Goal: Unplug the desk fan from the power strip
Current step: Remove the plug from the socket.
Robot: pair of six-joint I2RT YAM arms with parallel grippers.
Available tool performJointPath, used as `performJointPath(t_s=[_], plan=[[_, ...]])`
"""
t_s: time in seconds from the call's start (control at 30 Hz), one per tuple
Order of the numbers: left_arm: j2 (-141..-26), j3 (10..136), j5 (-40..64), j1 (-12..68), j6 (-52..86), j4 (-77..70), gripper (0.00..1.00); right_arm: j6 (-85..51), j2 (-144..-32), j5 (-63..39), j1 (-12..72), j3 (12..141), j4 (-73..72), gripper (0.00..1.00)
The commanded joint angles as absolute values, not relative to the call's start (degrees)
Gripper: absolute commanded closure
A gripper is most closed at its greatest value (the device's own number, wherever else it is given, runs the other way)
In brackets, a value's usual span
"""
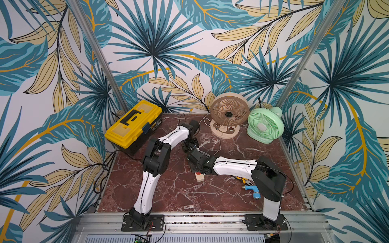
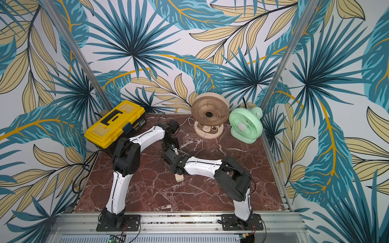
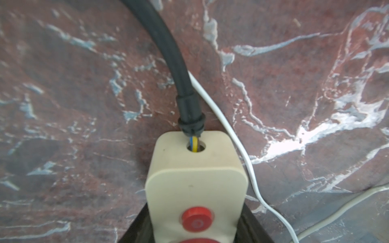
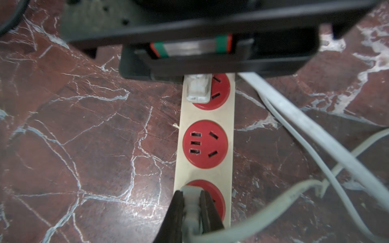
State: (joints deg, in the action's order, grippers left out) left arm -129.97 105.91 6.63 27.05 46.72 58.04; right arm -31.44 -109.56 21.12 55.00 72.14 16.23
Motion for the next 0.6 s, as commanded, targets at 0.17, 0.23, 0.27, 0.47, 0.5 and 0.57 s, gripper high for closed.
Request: performJointPath(t_s=[0.17,0.23,0.27,0.47,0.5,0.57], plan=[[-136.41,102.55,3.59,26.09,43.66,57.45,1.00,-25.91,-112.21,36.16,59.43,75.22,22.88,1.00],[-136.41,102.44,3.68,26.06,43.65,57.31,1.00,-25.52,-112.64,37.46,59.87,75.90,23.49,1.00],[-136.41,102.38,3.62,26.08,43.74,57.31,1.00,-25.54,-112.79,37.69,60.01,75.99,23.61,1.00],[-136.41,101.98,3.74,26.10,43.76,57.12,1.00,-26.21,-112.74,37.98,60.07,75.87,23.75,1.00],[-136.41,101.91,3.77,26.05,43.71,57.05,1.00,-26.41,-112.64,38.01,59.99,75.81,23.79,1.00],[-136.41,101.81,3.86,26.09,43.77,56.91,1.00,-26.77,-112.25,37.83,59.94,75.28,23.54,1.00]])
